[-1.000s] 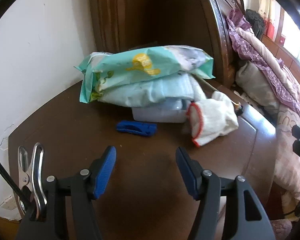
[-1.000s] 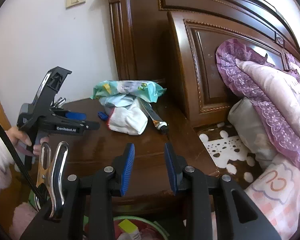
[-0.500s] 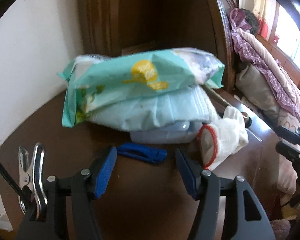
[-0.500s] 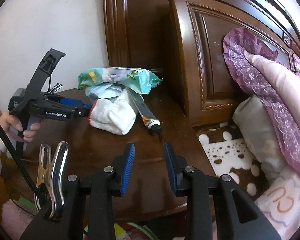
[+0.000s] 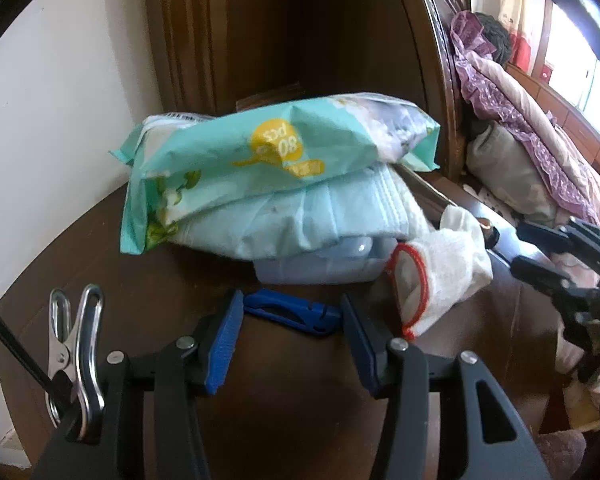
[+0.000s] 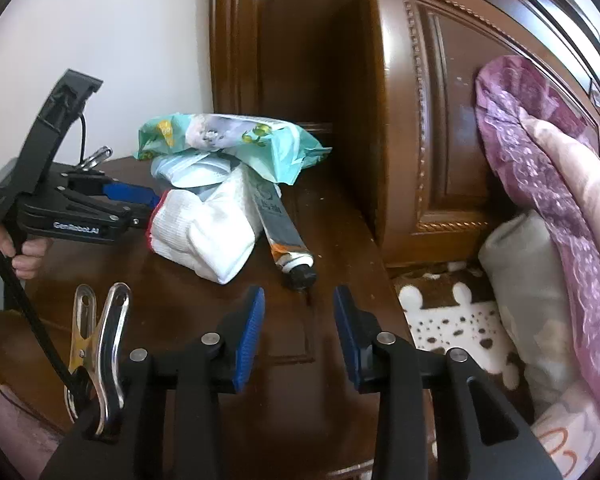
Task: Collect trash
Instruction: 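Grasp the blue clip on the nightstand with the left tool, then grasp the orange-capped metal tube with the right tool while the left tool holds the clip, then carry the blue clip and metal tube down over the red bucket with both tools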
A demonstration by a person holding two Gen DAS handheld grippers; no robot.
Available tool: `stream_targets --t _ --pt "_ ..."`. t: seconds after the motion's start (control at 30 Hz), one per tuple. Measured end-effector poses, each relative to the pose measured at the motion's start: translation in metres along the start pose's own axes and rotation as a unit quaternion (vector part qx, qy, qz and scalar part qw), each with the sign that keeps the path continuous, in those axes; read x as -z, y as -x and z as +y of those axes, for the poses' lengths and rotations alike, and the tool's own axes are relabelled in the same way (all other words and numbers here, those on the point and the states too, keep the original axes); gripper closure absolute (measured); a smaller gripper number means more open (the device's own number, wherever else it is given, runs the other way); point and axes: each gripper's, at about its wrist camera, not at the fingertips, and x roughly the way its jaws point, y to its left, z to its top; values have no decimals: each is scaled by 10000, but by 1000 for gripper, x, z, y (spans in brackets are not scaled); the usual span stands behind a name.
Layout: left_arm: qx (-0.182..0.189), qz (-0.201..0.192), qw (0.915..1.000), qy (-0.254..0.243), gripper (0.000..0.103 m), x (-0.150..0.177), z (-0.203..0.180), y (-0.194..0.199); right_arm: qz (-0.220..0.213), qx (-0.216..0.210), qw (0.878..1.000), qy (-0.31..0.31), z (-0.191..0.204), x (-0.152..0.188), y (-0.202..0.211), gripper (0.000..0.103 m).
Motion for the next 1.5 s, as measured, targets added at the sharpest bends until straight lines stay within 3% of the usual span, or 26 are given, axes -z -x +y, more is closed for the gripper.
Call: stream_targets --t 0.33,0.53,0.67,0.7,0.77,1.23,1.5 --pt "150 -73 9992 375 50 19 19 32 202 169 9991 329 4 -12 -29 60" --pt "250 15 9974 680 50 29 28 37 241 57 9994 253 0 -23 -43 59" --pt "4 -187 9984 535 50 37 24 48 273 -176 9995 -29 -8 -28 -52 59" --pt "-100 -254 9984 486 50 39 22 50 275 -234 9993 -132 -11 -28 -53 61" --pt "-188 -320 9982 467 50 41 20 52 231 -186 9993 -213 -14 -27 -51 75" --pt "-83 -558 9975 420 50 60 -11 86 -202 -206 9975 -642 -5 12 13 78" --pt "158 -697 9967 389 50 76 -34 110 -522 -275 9929 -1029 3 42 58 78"
